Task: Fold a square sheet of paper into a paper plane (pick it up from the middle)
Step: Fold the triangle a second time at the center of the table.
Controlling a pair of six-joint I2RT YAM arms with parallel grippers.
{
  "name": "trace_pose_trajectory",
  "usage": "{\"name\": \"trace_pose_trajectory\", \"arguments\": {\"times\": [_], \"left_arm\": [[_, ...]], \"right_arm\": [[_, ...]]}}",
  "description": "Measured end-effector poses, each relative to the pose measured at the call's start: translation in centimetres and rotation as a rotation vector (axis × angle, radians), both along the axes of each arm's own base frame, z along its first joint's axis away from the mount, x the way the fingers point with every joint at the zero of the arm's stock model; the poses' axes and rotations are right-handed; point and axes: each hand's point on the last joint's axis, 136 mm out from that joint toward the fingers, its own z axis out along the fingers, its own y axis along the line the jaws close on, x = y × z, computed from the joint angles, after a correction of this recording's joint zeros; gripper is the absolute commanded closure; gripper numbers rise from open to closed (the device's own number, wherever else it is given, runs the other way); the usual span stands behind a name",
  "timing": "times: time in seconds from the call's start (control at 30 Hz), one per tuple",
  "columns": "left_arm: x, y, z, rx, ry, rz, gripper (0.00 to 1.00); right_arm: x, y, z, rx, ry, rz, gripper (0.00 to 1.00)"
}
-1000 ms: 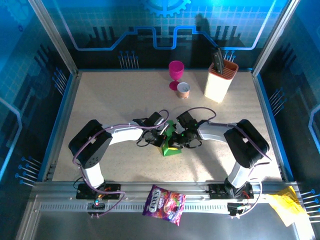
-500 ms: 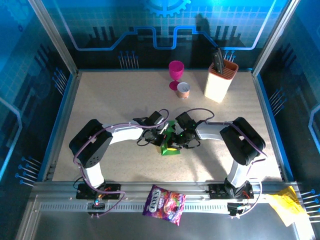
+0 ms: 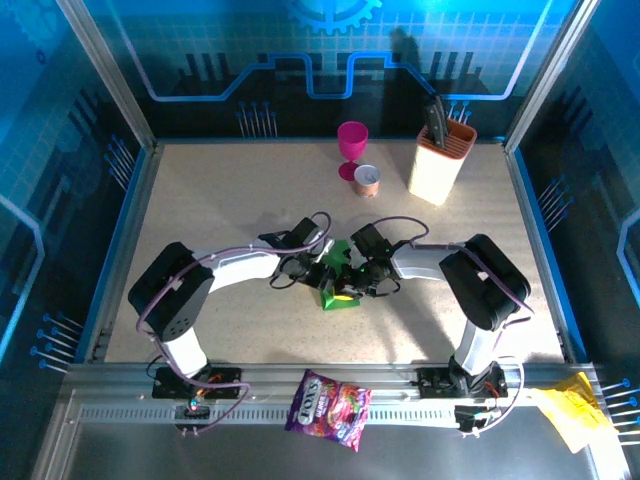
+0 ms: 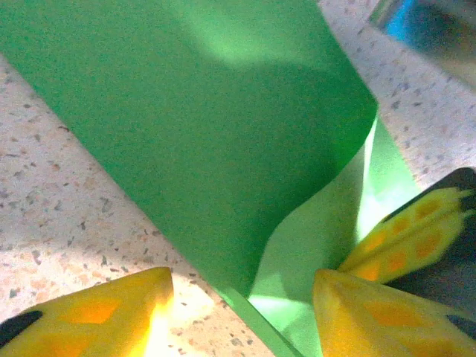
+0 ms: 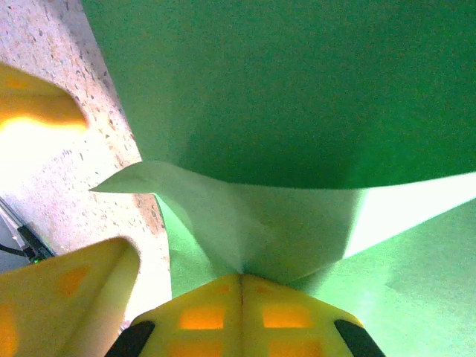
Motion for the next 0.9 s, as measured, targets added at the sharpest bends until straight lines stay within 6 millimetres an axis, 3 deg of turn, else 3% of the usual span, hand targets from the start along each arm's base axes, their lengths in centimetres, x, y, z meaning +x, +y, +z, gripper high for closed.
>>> {"name": "trace_pose_trajectory", "arguments": {"times": [0.1, 0.13, 0.33, 0.5, 0.9], "left_arm": [[-0.4, 0.1, 1.1, -0.034, -0.008, 0.018, 0.78], [-0.6, 0.1, 1.3, -0.046, -0.005, 0.023, 0.81], [-1.8, -0.8, 1.6, -0.156, 0.071, 0.054, 0.86], [-1.2, -1.5, 1.5, -0.242, 0.116, 0.112, 0.88], [0.0, -0.7, -2.0, -0.223, 0.175, 0.187, 0.89]], "right_arm": [[0.0, 0.0, 0.0, 0.000, 0.000, 0.000, 1.00], [0.0, 0.0, 0.0, 0.000, 0.000, 0.000, 1.00], [0.0, 0.0, 0.0, 0.001, -0.001, 0.000, 1.00], [0.0, 0.0, 0.0, 0.000, -0.001, 0.000, 1.00], [0.0, 0.0, 0.0, 0.001, -0.001, 0.000, 1.00]]}}
